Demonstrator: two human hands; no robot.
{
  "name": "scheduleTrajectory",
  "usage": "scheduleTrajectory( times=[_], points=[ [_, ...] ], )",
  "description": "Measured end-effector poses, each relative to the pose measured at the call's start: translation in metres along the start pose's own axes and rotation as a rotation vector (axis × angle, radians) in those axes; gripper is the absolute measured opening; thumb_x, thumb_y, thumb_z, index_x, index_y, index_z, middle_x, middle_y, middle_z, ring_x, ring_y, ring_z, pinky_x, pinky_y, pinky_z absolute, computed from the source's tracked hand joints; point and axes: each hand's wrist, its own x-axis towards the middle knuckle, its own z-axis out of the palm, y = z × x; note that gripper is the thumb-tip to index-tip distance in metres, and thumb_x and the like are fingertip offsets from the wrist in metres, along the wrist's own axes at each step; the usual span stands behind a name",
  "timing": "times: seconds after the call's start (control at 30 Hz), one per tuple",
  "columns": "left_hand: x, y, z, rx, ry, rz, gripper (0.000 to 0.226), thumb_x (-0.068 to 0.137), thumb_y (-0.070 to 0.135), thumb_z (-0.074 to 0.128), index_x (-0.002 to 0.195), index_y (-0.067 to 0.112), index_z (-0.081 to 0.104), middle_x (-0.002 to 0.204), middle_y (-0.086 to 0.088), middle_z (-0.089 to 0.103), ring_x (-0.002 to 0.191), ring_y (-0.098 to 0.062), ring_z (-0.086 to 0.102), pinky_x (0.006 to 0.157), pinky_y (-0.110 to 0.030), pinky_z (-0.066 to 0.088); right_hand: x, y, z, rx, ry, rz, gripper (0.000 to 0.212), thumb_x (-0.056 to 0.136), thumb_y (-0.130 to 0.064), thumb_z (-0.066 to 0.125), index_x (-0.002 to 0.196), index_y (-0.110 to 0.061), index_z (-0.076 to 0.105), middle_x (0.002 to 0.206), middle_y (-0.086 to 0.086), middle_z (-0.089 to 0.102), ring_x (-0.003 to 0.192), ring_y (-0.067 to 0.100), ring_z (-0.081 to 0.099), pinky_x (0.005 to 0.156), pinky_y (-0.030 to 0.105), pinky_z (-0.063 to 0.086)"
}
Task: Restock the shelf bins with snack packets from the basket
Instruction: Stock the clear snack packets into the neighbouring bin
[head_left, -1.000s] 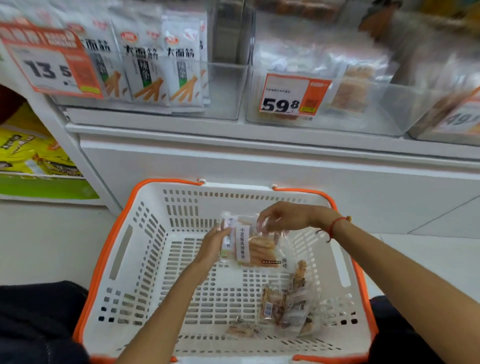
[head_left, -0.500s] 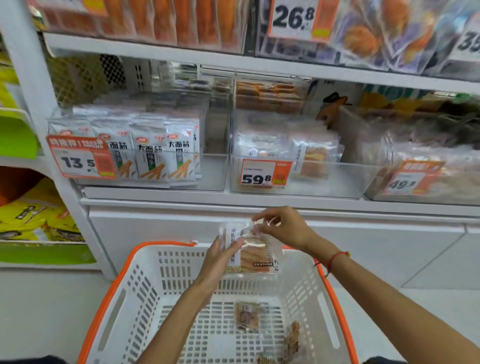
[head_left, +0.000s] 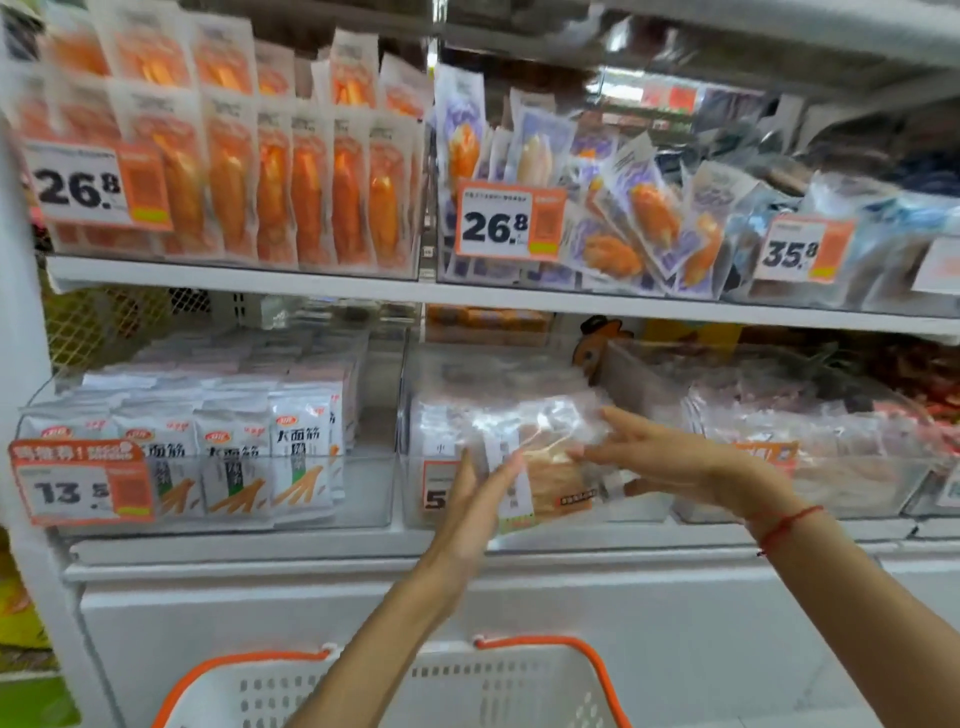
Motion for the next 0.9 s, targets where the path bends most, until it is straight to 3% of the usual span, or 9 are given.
scheduleTrajectory(
  times=[0.1, 0.17, 0.23, 0.37, 0.47, 0.57, 0.7, 0.8, 0.9],
  points=[
    [0.034, 0.037, 0.018, 0.152, -0.076, 0.094, 0.029, 0.094, 0.030, 0.051, 0.122, 0.029, 0.045, 0.118, 0.004, 0.051, 0.109, -0.009, 0.052, 0.085, -0.017, 0.046, 0.003, 0.004, -0.027, 0.094, 0.171, -0.144, 0.048, 0.077, -0.039, 0.065, 0.120, -0.024, 0.051, 0.111, 0.006, 0.068, 0.103, 0.024, 0.065, 0.093, 0.051, 0.049],
    [0.064, 0.055, 0.025, 0.429, -0.097, 0.155, 0.043, 0.086, 0.037, 0.055, 0.127, 0.028, 0.046, 0.119, 0.004, 0.039, 0.121, -0.011, 0.035, 0.103, -0.025, 0.030, 0.005, 0.009, -0.042, 0.150, 0.248, -0.211, 0.050, 0.075, -0.036, 0.065, 0.121, -0.022, 0.051, 0.106, 0.007, 0.071, 0.100, 0.025, 0.067, 0.092, 0.049, 0.051],
    [0.088, 0.061, 0.024, 0.635, -0.138, 0.173, 0.068, 0.071, 0.052, 0.062, 0.134, 0.031, 0.046, 0.128, 0.004, 0.045, 0.128, -0.017, 0.033, 0.113, -0.040, 0.025, 0.013, 0.017, -0.048, 0.145, 0.320, -0.247, 0.041, 0.084, -0.027, 0.064, 0.121, -0.018, 0.048, 0.106, 0.013, 0.070, 0.099, 0.028, 0.067, 0.087, 0.045, 0.052],
    [0.115, 0.057, 0.015, 0.861, -0.138, 0.264, 0.077, 0.071, 0.049, 0.075, 0.135, 0.038, 0.034, 0.128, 0.002, 0.054, 0.118, -0.021, 0.048, 0.100, -0.044, 0.040, 0.039, 0.039, -0.048, -0.039, 0.485, -0.253, 0.032, 0.089, -0.024, 0.063, 0.114, -0.015, 0.045, 0.102, 0.030, 0.062, 0.090, 0.042, 0.062, 0.072, 0.044, 0.050],
    [0.124, 0.052, 0.019, 1.132, -0.086, 0.333, 0.071, 0.075, 0.043, 0.075, 0.132, 0.034, 0.033, 0.103, -0.005, 0.065, 0.097, -0.024, 0.058, 0.082, -0.035, 0.038, 0.058, 0.058, -0.045, -0.150, 0.485, -0.202, 0.037, 0.088, -0.028, 0.063, 0.113, -0.014, 0.041, 0.098, 0.024, 0.063, 0.083, 0.035, 0.061, 0.069, 0.043, 0.050],
    [0.131, 0.040, 0.026, 1.403, -0.072, 0.344, 0.066, 0.074, 0.047, 0.073, 0.127, 0.028, 0.039, 0.085, 0.001, 0.065, 0.090, -0.023, 0.060, 0.080, -0.033, 0.036, 0.072, 0.069, -0.044, -0.290, 0.454, -0.125, 0.037, 0.089, -0.026, 0.064, 0.113, -0.008, 0.042, 0.089, 0.007, 0.055, 0.075, 0.020, 0.051, 0.060, 0.030, 0.041],
    [0.141, 0.035, 0.033, 1.748, -0.066, 0.306, 0.057, 0.078, 0.046, 0.068, 0.128, 0.026, 0.048, 0.111, -0.003, 0.062, 0.112, -0.025, 0.050, 0.095, -0.037, 0.033, 0.084, 0.069, -0.044, -0.456, 0.432, 0.010, 0.034, 0.079, -0.033, 0.075, 0.076, -0.015, 0.046, 0.072, -0.005, 0.045, 0.071, 0.017, 0.046, 0.057, 0.023, 0.034],
    [0.145, 0.033, 0.032, 1.804, -0.093, 0.217, 0.050, 0.082, 0.042, 0.063, 0.129, 0.028, 0.053, 0.117, -0.001, 0.061, 0.118, -0.023, 0.046, 0.100, -0.037, 0.030, 0.093, 0.065, -0.043, -0.486, 0.402, 0.101, 0.040, 0.073, -0.033, 0.080, 0.067, -0.015, 0.045, 0.070, -0.003, 0.047, 0.076, 0.021, 0.049, 0.057, 0.026, 0.038],
    [0.149, 0.040, 0.028, 1.745, -0.143, 0.147, 0.054, 0.082, 0.045, 0.065, 0.132, 0.028, 0.052, 0.117, 0.002, 0.064, 0.115, -0.021, 0.053, 0.100, -0.037, 0.031, 0.100, 0.057, -0.047, -0.584, 0.356, 0.098, 0.040, 0.070, -0.027, 0.082, 0.096, -0.012, 0.056, 0.096, 0.007, 0.059, 0.095, 0.030, 0.057, 0.074, 0.033, 0.048]
  ],
)
